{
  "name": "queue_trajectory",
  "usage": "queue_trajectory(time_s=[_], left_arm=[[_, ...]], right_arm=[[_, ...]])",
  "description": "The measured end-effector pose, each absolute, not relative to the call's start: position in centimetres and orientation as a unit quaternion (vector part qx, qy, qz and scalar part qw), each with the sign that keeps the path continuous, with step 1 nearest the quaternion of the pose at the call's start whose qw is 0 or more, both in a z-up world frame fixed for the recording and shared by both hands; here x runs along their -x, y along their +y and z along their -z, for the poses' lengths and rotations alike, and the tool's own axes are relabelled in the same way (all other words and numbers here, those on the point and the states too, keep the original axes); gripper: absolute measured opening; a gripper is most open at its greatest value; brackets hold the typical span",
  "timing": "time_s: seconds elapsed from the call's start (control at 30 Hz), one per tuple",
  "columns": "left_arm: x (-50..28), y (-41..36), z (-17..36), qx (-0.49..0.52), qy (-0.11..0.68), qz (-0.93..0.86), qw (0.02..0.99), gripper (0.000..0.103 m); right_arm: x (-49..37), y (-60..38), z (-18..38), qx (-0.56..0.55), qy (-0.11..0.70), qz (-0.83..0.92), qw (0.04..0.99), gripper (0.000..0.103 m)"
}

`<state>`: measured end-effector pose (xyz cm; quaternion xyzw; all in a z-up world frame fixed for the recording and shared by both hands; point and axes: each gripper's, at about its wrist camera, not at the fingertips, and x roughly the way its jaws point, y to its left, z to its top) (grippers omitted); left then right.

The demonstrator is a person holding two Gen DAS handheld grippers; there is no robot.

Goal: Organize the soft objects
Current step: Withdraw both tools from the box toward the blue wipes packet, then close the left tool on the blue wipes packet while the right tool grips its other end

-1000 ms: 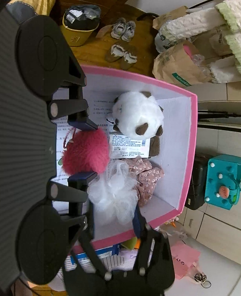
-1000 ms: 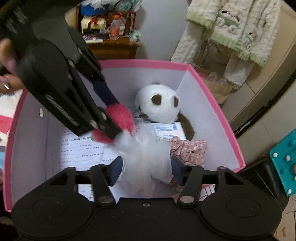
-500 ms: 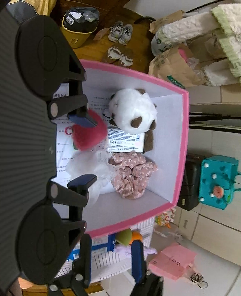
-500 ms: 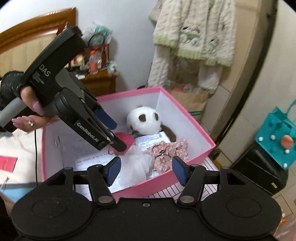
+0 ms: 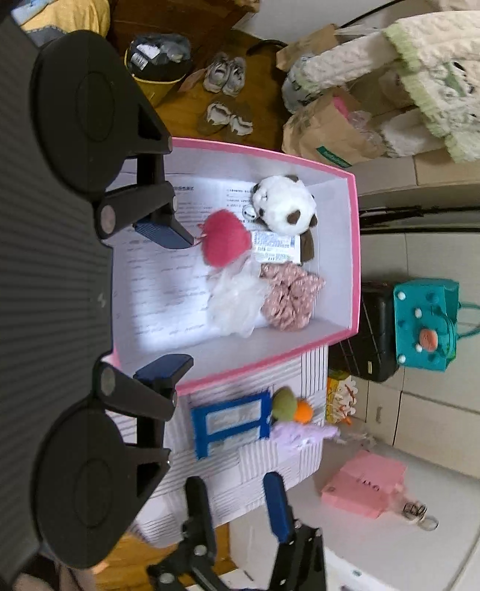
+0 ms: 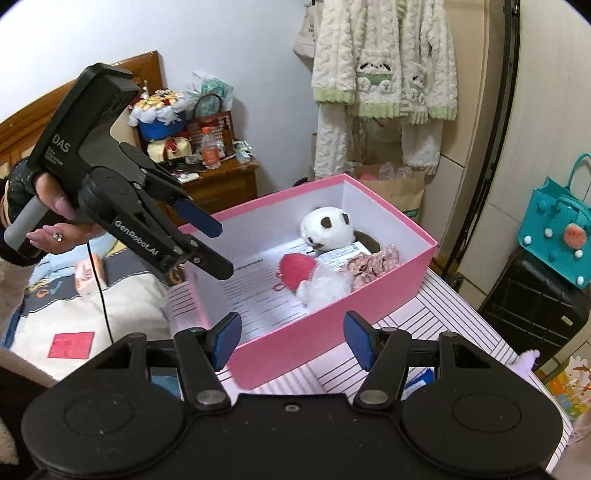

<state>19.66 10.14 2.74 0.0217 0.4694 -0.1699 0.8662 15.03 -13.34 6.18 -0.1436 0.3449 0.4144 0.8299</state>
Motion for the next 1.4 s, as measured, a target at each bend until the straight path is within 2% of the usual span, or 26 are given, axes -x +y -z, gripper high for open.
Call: queue_trajectory(time_s=[0.37,0.63,0.9,1.03,1.17,1.4], left_arm=[[-11.2,5.0,-6.7,-0.116,0.427,0.202,0.874,0.073],[-8.6,0.0,-6.0,-0.15,0.419,0.25,0.86,0.078],[-9.6,-4.3,-4.2,-0.152,0.428,0.289,0.843,0.081],[-11.1,-6.0,-3.2,-0.143,0.428,0.301,0.84,0.085],[-12.5,-7.4,-1.7,-0.138,0.409,0.295,0.853,0.089],[-16.4,-9.2,2.0,-0.092,0.419,0.286,0.857,0.089]], right_arm=[[-9.8,-18.2,-6.7,0.13,0.341,-0.405,0.839,0.07],[-7.7,-22.6,-4.4,0.11,0.348,-0.387,0.847,0.075],[-7.1,-25.8,-1.6,0.109,0.345,-0.388,0.848,0.084],[-7.5,-27.3,0.4,0.104,0.309,-0.381,0.865,0.089],[-8.4,-28.0,3.1,0.119,0.265,-0.36,0.887,0.09],[-12.5,-27.7,7.2,0.088,0.297,-0.357,0.881,0.09]])
